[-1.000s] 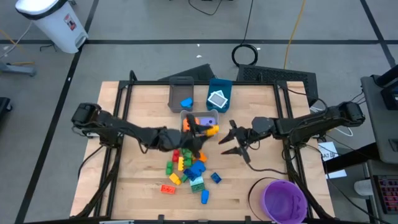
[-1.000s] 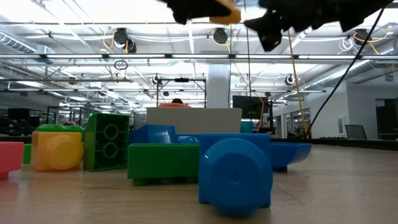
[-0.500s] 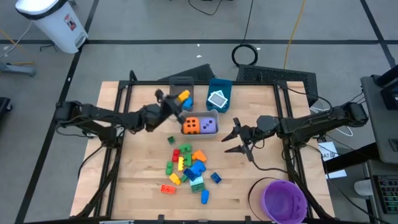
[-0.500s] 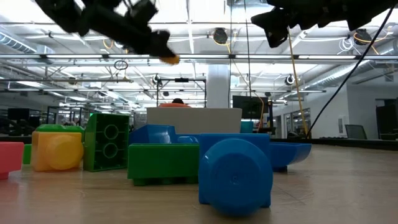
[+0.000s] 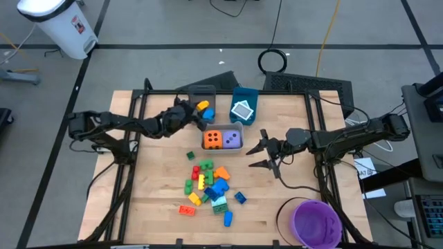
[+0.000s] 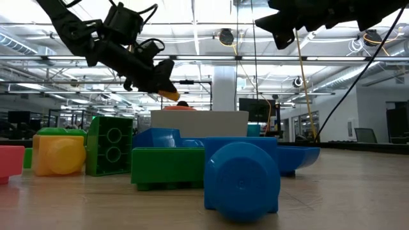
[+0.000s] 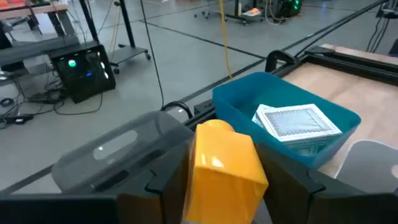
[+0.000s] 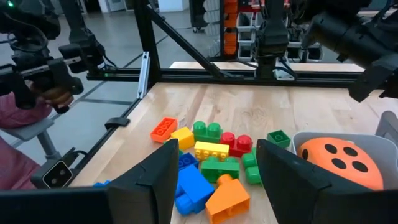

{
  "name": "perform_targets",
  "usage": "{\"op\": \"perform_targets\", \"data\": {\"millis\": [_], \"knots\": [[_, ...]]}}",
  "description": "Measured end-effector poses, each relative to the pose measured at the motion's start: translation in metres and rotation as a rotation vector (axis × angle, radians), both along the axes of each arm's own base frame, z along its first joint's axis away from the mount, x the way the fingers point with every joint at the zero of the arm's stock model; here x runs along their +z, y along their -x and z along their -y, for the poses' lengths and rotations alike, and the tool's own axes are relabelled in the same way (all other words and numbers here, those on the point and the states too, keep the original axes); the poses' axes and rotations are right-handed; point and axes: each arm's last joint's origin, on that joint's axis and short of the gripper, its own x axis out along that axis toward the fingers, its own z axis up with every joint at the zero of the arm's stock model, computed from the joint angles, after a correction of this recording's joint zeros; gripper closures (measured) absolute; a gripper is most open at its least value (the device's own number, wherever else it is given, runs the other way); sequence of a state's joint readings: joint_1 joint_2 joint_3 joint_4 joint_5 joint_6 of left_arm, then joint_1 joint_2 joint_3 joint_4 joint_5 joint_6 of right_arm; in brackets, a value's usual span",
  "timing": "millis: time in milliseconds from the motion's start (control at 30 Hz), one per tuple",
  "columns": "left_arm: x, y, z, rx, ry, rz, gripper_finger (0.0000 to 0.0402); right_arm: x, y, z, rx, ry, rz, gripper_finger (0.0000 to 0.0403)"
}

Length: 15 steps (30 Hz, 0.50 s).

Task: Pick & Place Toys
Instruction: Put the right yellow game piece into the black bin, then put the right dark blue game piece into the black bin

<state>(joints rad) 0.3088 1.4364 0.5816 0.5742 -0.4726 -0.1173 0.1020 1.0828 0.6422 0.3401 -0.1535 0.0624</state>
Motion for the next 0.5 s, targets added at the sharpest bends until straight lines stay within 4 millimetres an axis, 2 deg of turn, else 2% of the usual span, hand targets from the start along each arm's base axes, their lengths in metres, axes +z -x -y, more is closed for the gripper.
{"op": "perform_targets", "data": {"millis": [267, 500], "knots": [[-0.0033, 0.0007, -0.0012, 0.003, 0.007, -0.029, 0.013, 0.0001, 0.0, 0.0, 0.0, 0.0, 0.0, 0.0215], [0.001, -0.0007, 0.0041, -0.044, 0.008, -0.003, 0.0093, -0.0011, -0.0005, -0.0029, 0.013, 0.009, -0.002, 0.0211]]}}
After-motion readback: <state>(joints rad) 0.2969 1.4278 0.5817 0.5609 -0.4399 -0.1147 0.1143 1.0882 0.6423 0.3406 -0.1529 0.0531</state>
